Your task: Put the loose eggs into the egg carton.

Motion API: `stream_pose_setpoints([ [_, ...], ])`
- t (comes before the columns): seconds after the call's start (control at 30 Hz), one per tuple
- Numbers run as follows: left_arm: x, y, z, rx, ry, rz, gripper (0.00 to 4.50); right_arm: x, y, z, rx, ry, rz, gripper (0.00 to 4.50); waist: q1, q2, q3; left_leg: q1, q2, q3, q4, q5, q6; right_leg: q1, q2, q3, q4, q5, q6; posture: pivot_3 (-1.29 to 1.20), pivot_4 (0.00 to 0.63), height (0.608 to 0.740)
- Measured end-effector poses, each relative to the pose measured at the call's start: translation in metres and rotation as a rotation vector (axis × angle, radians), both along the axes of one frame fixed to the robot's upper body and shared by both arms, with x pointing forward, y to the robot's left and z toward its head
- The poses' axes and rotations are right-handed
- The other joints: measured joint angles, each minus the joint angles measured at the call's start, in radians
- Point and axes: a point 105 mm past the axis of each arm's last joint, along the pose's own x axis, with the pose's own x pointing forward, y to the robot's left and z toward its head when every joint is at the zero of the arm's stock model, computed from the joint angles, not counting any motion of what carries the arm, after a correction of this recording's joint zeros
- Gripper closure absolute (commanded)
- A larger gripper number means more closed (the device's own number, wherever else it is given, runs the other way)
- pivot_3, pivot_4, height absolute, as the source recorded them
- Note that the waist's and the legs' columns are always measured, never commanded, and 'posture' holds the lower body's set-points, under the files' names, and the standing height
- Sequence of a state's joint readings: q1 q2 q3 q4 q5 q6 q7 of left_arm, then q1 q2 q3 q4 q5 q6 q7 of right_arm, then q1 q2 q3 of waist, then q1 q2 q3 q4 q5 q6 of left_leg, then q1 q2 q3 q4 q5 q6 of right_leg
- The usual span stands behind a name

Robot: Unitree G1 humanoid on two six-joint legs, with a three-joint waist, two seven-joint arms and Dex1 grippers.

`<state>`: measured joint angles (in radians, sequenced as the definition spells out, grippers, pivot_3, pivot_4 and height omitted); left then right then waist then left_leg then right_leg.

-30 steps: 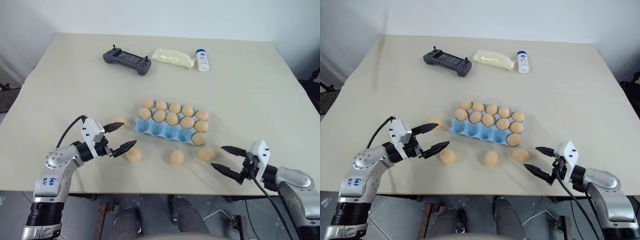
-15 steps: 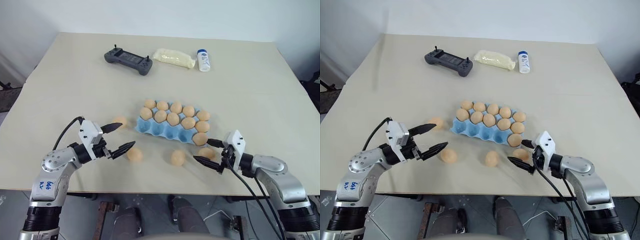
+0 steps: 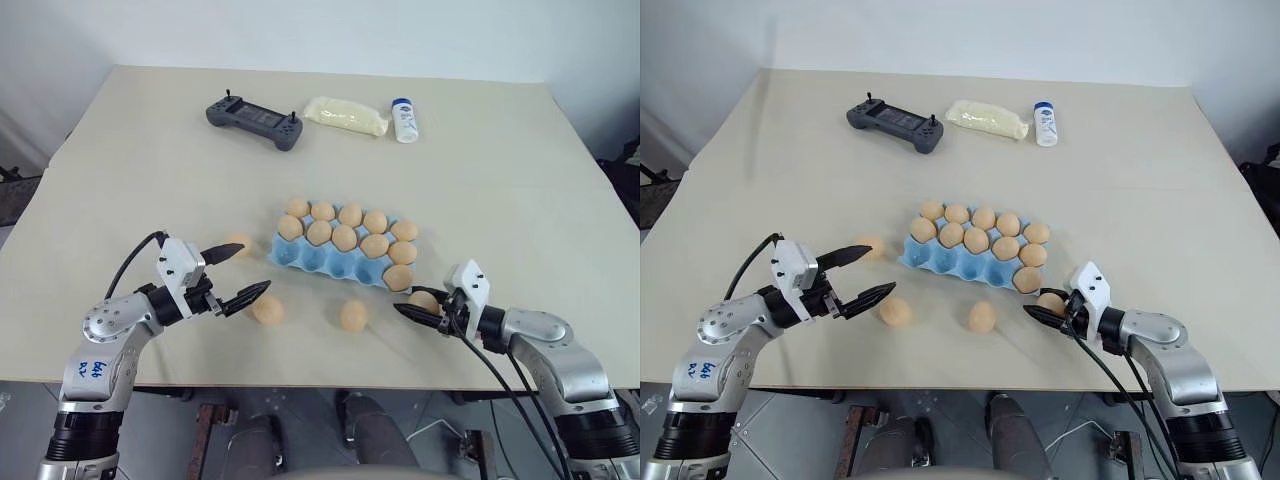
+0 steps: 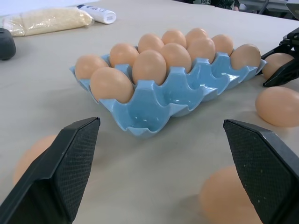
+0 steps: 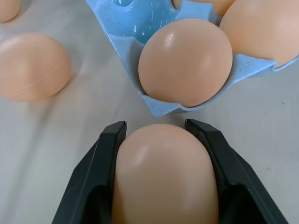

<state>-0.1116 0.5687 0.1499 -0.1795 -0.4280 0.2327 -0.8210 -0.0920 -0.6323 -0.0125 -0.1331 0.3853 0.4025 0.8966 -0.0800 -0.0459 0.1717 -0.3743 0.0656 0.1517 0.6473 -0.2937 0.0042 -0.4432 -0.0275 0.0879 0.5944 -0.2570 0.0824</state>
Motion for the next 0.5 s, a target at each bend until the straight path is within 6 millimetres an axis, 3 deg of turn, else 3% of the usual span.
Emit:
stream_pose_setpoints([
  [0.2,0.001,0.001,-0.001,-0.001,0.003,0.001,0.0,-0.005,-0.017,0.011,-0.059,0.0,-0.035,2.85,0.001,0.0,0.0,0.0,0.0,0.0,0.0,0.0,0.0,0.0,0.0,0.0,0.0,0.0,0.0,0.0,0.15,0.74],
  [0.33,0.002,0.003,-0.004,-0.004,0.016,0.008,0.0,-0.009,-0.03,0.03,-0.106,-0.017,-0.052,2.85,0.0,0.0,0.0,0.0,0.0,0.0,0.0,0.0,0.0,0.0,0.0,0.0,0.0,0.0,0.0,0.0,0.15,0.74],
  [0.5,0.002,0.003,-0.004,-0.004,0.019,0.001,0.0,-0.007,-0.02,0.06,-0.079,-0.058,-0.026,2.85,-0.005,0.0,0.0,0.0,0.0,0.0,0.0,0.0,0.0,0.0,0.0,0.001,0.0,0.0,0.0,0.0,0.15,0.74],
])
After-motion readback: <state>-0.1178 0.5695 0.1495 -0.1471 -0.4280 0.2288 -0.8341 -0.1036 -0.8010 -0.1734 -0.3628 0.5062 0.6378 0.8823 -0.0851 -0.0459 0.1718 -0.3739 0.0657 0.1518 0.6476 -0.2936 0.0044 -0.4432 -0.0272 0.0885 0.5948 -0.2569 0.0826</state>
